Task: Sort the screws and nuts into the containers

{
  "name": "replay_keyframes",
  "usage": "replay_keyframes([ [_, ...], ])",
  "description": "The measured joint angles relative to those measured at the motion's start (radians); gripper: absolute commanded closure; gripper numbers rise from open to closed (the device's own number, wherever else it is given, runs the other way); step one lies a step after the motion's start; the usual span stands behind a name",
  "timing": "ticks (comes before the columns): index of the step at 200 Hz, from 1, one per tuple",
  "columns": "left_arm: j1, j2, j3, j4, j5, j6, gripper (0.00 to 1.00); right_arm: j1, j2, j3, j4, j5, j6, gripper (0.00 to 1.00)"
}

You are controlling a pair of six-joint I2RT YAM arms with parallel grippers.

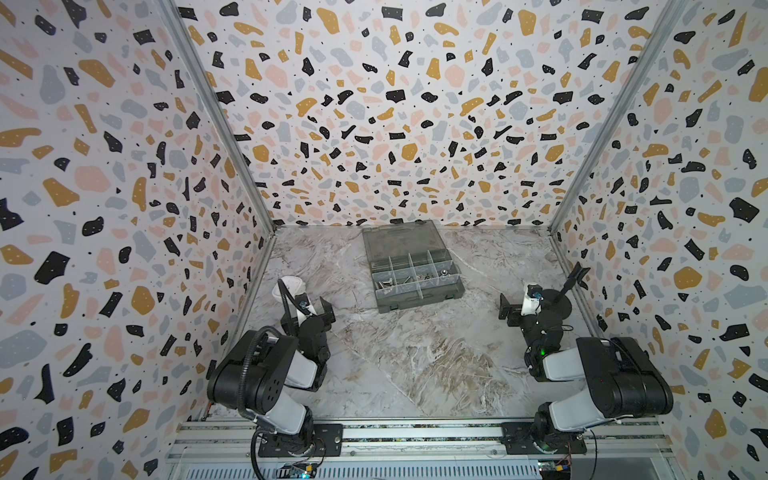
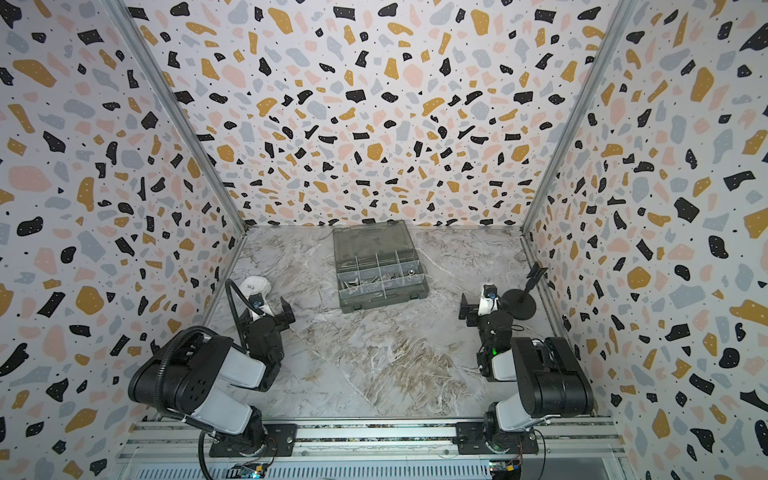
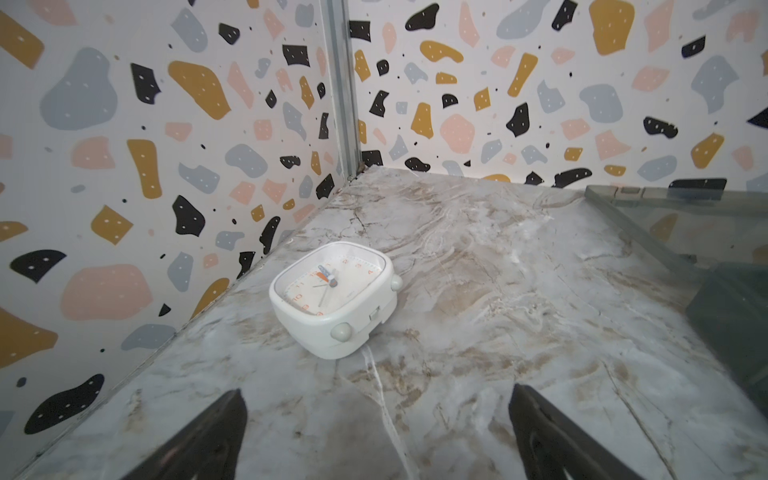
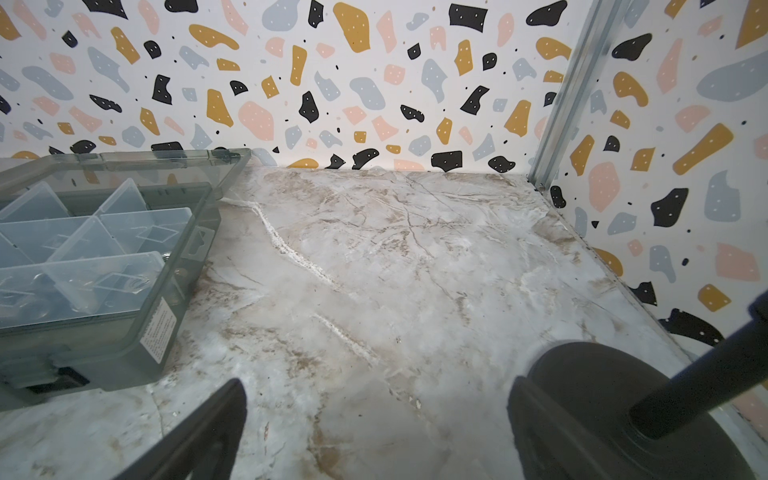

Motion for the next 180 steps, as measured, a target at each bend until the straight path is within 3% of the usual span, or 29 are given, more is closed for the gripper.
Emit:
replay_keyframes([
  [31, 0.018, -0.074, 0.000, -0.005, 0.039, -0.015, 0.00, 0.001, 0.000, 0.000, 0.000, 0.000, 0.000, 0.01],
  [84, 0.053, -0.364, 0.011, -0.213, 0.074, 0.046, 0.00, 0.001, 0.000, 0.000, 0.000, 0.000, -0.001, 0.01],
  [119, 0.159, -0.249, 0.010, -0.187, 0.094, 0.054, 0.01, 0.002, 0.000, 0.000, -0.001, 0.001, -0.001, 0.01],
  [180, 0.153, -0.082, 0.043, -0.165, 0.187, 0.089, 0.00, 0.003, 0.000, 0.000, -0.003, 0.001, -0.001, 0.01],
])
